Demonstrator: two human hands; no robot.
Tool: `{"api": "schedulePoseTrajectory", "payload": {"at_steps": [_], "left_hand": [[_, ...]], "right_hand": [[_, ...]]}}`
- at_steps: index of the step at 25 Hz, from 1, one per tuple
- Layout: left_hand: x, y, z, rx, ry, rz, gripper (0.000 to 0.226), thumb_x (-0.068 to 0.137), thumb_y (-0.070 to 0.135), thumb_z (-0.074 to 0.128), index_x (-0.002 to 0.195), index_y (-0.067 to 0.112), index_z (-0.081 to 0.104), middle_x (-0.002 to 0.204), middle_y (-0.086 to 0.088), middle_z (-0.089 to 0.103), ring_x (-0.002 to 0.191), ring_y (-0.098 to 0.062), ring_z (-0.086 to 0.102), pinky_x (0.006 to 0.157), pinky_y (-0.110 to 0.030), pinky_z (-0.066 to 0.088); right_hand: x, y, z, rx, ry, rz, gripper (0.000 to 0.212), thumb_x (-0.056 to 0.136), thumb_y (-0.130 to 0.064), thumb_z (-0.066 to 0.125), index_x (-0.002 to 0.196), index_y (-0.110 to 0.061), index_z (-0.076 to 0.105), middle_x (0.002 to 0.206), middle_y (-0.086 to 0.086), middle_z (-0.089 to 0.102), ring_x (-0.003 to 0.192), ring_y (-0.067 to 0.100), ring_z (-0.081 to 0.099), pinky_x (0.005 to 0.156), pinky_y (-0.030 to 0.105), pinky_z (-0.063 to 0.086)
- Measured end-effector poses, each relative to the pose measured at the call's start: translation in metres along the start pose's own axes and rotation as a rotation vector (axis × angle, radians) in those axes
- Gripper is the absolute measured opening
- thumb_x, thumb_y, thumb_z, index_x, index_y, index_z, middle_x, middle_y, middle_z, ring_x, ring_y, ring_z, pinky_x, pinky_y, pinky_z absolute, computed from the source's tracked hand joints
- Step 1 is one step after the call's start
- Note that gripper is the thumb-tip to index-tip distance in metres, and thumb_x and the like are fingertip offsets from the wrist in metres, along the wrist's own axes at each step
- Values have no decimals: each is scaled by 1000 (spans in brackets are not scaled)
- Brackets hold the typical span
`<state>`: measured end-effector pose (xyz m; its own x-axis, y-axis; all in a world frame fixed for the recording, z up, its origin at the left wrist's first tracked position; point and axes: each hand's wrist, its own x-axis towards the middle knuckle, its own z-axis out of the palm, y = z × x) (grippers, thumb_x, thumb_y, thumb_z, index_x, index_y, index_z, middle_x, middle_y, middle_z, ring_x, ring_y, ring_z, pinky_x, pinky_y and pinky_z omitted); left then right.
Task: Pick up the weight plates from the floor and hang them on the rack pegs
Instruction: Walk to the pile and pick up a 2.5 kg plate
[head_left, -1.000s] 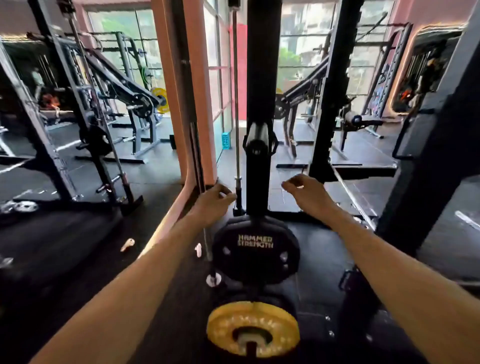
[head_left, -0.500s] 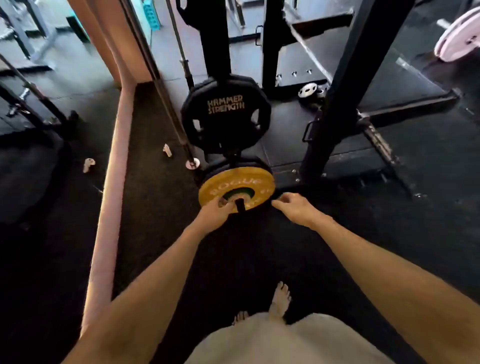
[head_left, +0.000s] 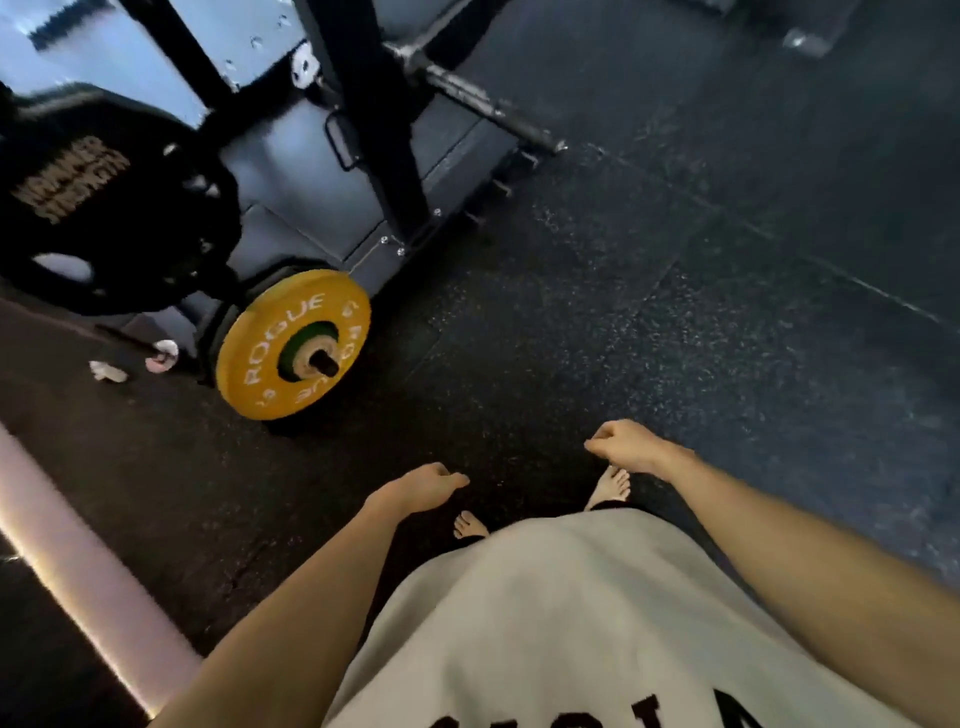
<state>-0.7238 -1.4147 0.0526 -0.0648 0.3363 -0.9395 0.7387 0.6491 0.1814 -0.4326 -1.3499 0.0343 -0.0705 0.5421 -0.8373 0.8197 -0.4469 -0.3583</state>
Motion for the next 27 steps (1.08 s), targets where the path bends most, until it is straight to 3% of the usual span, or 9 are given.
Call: {"api": "schedulePoseTrajectory", "payload": {"at_steps": [2,5,7,11,14,15,17,22,27], "left_hand": [[7,34,9,109,-12,39,58,96,51,49,143,18,45,147,-5,47,132,-25,47,111,-41,36],[21,115,28,285,-26,93,53,96,50,49,137,18,50,139,-4,53,124,-23,52,106,-40,40],[34,176,43,363,-9,126,49,95,51,49,132,19,53,134,-3,55,119,-22,53,104,-40,42],[50,280,66,375,16,184,38,96,48,50,121,20,57,124,-3,58,109,-19,55,97,-37,43],[63,352,75,421,47,209,36,95,50,49,114,22,58,118,-2,58,108,-21,54,91,-35,41],[69,375,76,421,48,212,34,94,51,49,110,22,58,116,-1,58,105,-20,53,91,-34,41],[88,422,74,435,29,207,31,95,50,48,108,23,57,113,0,57,101,-18,52,93,-35,41],[149,552,48,524,-19,231,37,99,47,45,119,17,54,114,-1,54,101,-20,52,96,-37,45],[180,696,-9,443,-11,325,34,100,43,46,120,17,53,102,-2,58,92,-19,55,88,-36,45]], "right_hand": [[-3,44,-18,135,57,48,24,92,-36,59,104,-16,64,104,5,65,97,21,61,79,32,47],[-8,117,-57,313,136,115,16,93,-32,60,86,-18,61,88,4,63,76,17,56,61,27,43],[-11,163,-86,363,186,164,22,93,-29,59,74,-18,56,78,3,60,68,16,52,54,24,37],[-13,233,-145,402,195,227,21,93,-23,57,80,-7,63,79,10,62,72,23,54,59,26,37],[-4,273,-195,454,189,260,15,93,-22,56,81,-13,60,92,14,63,82,23,54,67,29,44],[4,284,-210,497,194,283,13,93,-23,57,84,-13,60,94,13,64,82,22,54,72,32,47],[26,302,-243,549,207,342,15,91,-24,58,89,-9,62,96,15,67,79,23,54,69,32,44],[93,316,-351,586,212,368,25,94,-23,56,106,-2,63,107,18,67,86,26,59,68,29,43],[147,297,-484,540,269,352,30,93,-20,54,102,7,64,105,22,67,85,27,57,70,32,42]]}}
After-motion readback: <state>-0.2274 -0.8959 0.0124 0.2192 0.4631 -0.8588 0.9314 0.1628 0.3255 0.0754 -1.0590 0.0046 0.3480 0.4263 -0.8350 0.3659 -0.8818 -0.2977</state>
